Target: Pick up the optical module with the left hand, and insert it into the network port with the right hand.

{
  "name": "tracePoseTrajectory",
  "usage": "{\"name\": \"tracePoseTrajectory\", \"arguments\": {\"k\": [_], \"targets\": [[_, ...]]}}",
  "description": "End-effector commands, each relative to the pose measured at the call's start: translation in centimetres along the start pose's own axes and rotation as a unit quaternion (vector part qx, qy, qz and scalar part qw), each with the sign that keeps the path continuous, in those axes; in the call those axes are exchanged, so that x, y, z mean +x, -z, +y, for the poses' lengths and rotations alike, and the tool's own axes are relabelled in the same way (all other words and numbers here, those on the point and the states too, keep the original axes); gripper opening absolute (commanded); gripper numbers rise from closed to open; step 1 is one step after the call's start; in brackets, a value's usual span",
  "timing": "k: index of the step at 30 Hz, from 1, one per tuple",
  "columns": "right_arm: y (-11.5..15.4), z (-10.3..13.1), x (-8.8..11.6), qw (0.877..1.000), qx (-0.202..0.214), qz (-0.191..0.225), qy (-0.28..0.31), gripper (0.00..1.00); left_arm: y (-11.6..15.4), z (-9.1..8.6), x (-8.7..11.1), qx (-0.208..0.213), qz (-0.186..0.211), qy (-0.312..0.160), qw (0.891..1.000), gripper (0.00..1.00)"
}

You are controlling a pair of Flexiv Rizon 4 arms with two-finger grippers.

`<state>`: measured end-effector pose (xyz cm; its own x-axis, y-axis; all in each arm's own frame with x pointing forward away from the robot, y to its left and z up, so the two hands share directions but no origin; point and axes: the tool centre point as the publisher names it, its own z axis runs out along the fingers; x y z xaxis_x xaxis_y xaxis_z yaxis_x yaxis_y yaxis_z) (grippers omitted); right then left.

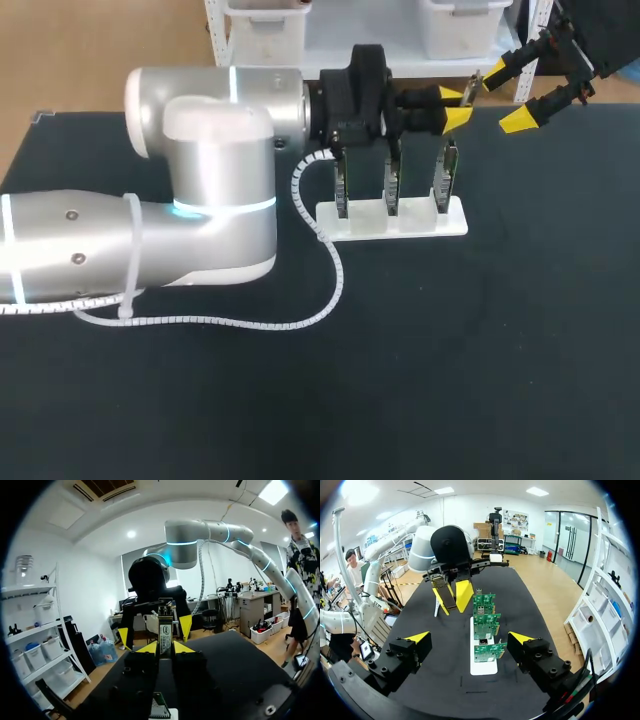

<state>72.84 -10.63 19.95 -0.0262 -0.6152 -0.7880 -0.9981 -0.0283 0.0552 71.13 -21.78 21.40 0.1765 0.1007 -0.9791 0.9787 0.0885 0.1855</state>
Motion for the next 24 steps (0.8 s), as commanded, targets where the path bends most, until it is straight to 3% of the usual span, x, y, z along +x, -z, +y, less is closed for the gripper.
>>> {"name": "tracePoseTrajectory", "arguments": {"k": [1,24], "targets": [[0.0,0.2,0.0,1.000,0.002,0.000,0.000,1.00,-0.2,0.6,0.2,0.008,-0.001,0.001,1.000,0.00],[0.0,0.2,0.0,1.000,0.002,0.000,0.000,1.00,-1.1,1.1,0.9,0.021,-0.015,0.001,1.000,0.00]]}}
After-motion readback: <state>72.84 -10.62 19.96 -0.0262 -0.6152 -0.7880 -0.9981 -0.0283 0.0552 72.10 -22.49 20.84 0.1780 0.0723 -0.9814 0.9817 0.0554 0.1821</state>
